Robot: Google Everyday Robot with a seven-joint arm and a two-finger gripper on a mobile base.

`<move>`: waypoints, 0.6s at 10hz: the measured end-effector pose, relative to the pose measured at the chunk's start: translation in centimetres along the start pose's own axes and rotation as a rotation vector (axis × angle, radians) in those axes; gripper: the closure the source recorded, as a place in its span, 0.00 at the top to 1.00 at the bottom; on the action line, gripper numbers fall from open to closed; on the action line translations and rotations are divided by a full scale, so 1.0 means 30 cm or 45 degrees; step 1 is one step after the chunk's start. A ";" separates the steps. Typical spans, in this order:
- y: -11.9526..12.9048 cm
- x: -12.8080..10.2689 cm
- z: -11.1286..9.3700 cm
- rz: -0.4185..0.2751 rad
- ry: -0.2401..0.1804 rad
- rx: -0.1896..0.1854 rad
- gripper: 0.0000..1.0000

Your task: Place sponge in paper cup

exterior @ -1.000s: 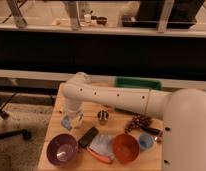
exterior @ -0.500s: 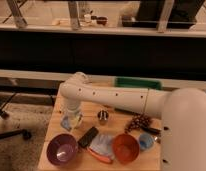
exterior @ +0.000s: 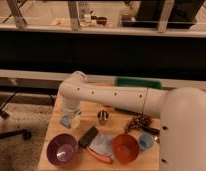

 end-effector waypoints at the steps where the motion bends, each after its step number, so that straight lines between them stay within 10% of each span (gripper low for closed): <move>1: -0.001 0.000 0.000 -0.003 0.002 0.000 0.80; 6: -0.010 -0.003 -0.015 0.002 -0.016 -0.002 0.80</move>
